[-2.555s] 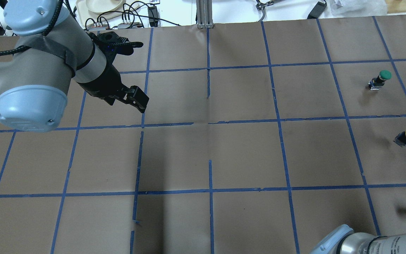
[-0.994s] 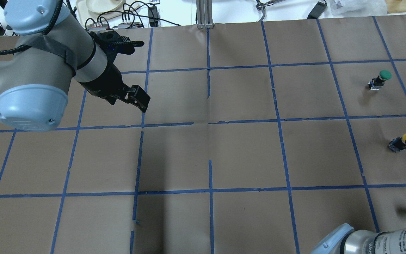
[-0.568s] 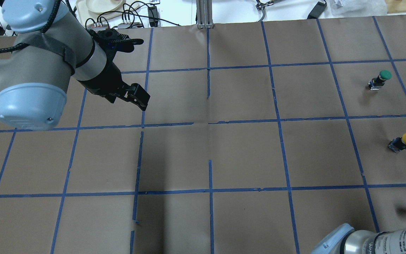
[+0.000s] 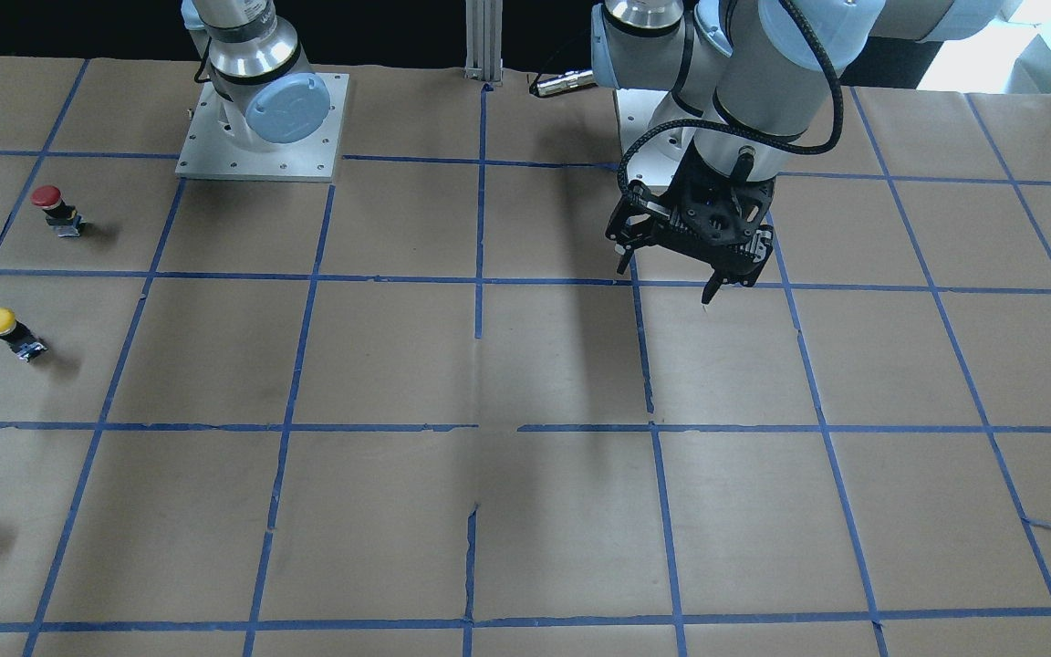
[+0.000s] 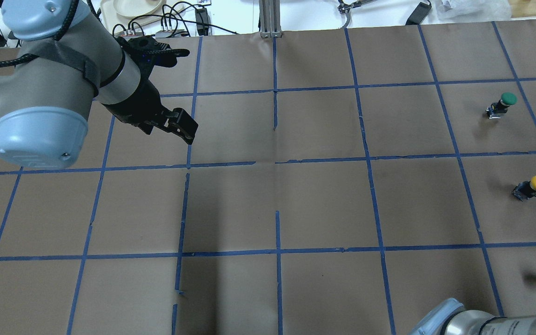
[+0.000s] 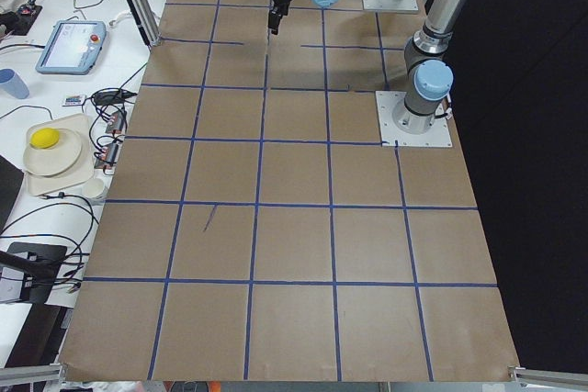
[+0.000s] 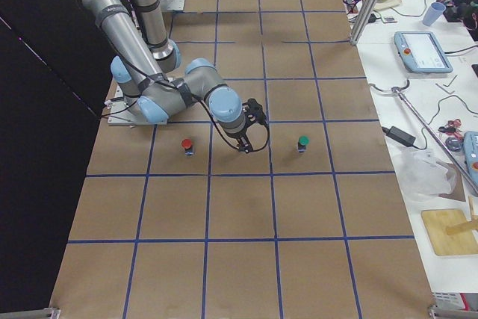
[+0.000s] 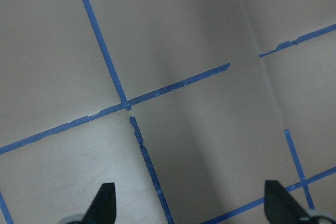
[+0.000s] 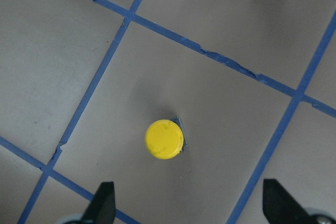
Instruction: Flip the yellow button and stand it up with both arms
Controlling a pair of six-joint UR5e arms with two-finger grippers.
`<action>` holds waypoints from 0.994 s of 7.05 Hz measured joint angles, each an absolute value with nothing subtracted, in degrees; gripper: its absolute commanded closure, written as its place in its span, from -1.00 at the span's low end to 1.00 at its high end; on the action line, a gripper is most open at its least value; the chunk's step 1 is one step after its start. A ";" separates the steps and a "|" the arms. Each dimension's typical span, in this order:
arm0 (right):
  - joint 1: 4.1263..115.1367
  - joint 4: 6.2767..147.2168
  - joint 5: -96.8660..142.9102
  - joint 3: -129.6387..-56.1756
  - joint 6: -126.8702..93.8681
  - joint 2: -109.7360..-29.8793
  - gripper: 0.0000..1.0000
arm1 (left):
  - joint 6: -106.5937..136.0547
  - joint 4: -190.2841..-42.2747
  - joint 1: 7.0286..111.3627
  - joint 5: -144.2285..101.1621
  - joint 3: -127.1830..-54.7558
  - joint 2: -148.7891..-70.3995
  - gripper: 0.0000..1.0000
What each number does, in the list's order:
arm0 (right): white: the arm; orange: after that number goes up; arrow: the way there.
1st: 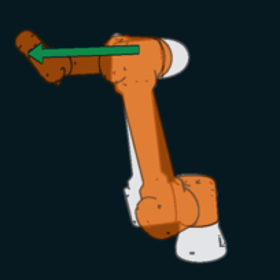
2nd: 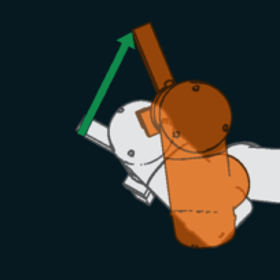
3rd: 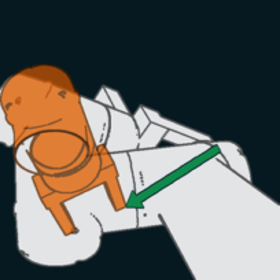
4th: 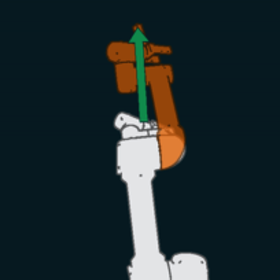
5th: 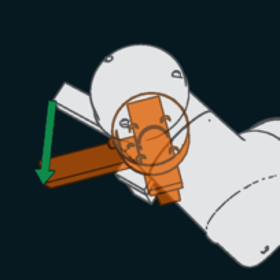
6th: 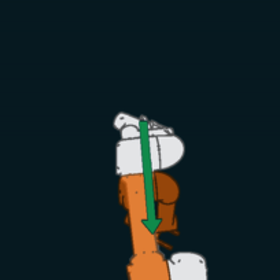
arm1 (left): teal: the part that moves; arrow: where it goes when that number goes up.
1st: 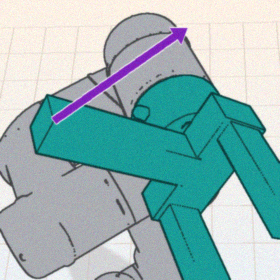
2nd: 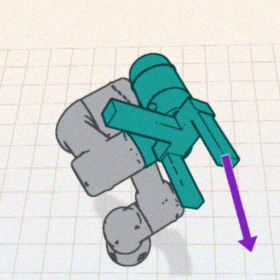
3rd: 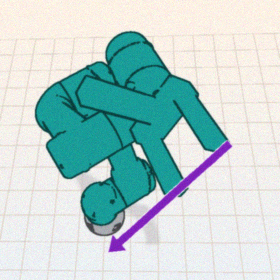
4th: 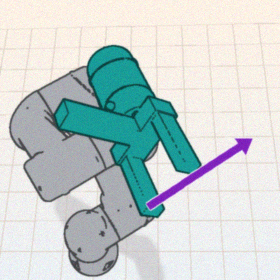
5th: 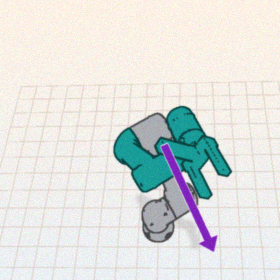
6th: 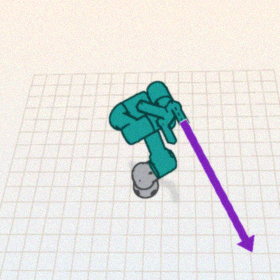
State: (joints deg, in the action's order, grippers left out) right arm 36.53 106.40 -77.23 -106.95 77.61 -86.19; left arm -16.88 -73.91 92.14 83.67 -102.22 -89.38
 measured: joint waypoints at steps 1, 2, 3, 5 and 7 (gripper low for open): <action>39.37 104.00 -78.32 -106.68 67.00 -89.58 -1.00 | -16.88 -73.91 92.17 83.65 -102.22 -89.38 -1.00; 42.87 102.32 -78.98 -106.45 55.77 -92.43 -1.00 | -16.87 -73.92 92.19 83.63 -102.22 -89.37 -1.00; 46.95 101.51 -80.41 -106.09 45.67 -94.43 -1.00 | -16.88 -73.92 92.19 83.65 -102.21 -89.36 -1.00; 56.60 97.47 -84.24 -102.80 23.91 -96.29 -1.00 | -16.88 -73.92 92.15 83.65 -102.10 -89.40 -1.00; 64.67 90.73 -85.18 -96.37 6.51 -96.55 -1.00 | -16.93 -73.92 92.11 83.60 -102.01 -89.40 -1.00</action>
